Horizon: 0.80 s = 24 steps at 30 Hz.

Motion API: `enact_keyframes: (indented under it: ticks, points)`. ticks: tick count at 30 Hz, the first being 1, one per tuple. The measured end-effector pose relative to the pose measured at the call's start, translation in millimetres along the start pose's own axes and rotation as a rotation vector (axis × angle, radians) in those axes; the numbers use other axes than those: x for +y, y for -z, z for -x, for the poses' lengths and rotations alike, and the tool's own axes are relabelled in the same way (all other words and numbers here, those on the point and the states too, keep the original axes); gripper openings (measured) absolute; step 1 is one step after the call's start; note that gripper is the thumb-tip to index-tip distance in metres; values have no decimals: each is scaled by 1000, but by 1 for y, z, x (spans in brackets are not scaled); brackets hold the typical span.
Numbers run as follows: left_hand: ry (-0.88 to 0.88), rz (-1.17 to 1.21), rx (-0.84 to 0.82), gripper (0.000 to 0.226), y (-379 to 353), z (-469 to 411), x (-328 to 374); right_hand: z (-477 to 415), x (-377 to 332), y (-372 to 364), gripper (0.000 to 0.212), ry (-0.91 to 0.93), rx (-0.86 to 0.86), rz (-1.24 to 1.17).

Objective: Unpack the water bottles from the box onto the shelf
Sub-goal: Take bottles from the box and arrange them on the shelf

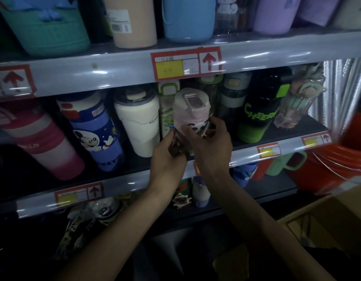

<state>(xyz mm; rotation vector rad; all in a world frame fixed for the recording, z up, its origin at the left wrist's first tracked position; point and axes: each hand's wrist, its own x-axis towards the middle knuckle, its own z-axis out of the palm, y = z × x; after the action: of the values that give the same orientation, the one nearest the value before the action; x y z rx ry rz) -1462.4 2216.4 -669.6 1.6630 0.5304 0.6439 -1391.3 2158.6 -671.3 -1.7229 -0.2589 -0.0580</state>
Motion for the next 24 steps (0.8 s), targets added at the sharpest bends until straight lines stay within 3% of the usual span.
enact_keyframes:
  ticks: [5, 10, 13, 18, 24]
  points:
    - [-53, -32, 43, 52, -3, 4, -7, -1, 0, -2, 70, 2, -19, -13]
    - [12, 38, 61, 56, -7, 3, -8, 0, -2, -2, 73, 7, -29, -27]
    - [42, 17, 86, 61, -6, 1, -10, -2, 0, 1, 62, -9, -61, -21]
    - [30, -15, 208, 39, -7, 5, -6, -10, 3, 16, 48, -57, -75, -26]
    - [-138, -44, 143, 23, -23, 12, 5, -24, 7, 50, 34, -67, 95, -17]
